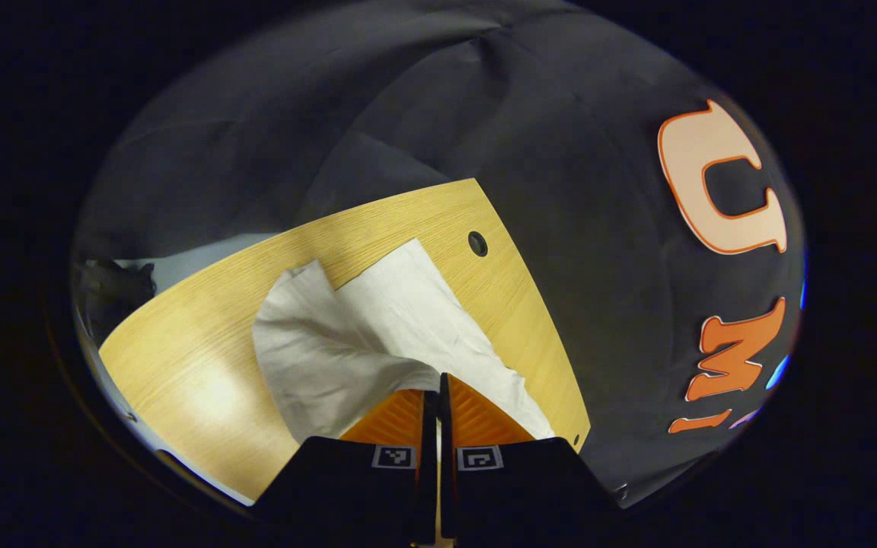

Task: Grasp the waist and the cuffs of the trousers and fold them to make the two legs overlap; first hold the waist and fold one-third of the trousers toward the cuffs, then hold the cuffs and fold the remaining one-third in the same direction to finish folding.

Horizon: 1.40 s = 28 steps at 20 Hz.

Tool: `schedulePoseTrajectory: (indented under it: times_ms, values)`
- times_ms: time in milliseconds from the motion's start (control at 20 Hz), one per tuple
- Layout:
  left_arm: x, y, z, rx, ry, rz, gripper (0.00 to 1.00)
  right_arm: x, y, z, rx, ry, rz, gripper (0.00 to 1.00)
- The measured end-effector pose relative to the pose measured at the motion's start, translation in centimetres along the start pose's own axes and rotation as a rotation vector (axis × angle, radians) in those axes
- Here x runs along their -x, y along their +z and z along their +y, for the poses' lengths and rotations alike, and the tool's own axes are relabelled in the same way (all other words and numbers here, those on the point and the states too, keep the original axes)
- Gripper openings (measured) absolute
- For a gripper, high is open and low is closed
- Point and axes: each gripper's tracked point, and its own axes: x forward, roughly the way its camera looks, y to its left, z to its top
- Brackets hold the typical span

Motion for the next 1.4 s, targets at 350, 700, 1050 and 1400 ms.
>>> schedulePoseTrajectory:
  times_ms: [350, 700, 1050, 1400]
  values:
    - [-8.4, 3.0, -1.3, -0.103, 0.084, 0.116, 0.06, -7.2, 2.8, 3.0, -0.003, -0.05, 0.008, 0.01]
    - [-13.3, 5.0, -2.4, -0.146, 0.119, 0.139, 0.26, -9.9, 3.0, 3.5, 0.009, -0.067, 0.011, 0.17]
    - [-10.5, 3.2, -4.9, -0.235, 0.079, 0.109, 0.95, -3.8, 4.4, 3.3, 0.16, -0.02, -0.081, 1.0]
    - [-5.4, 1.6, -8.2, -0.403, 0.036, 0.036, 1.0, 0.0, 3.7, -0.2, 0.276, -0.038, -0.11, 0.99]
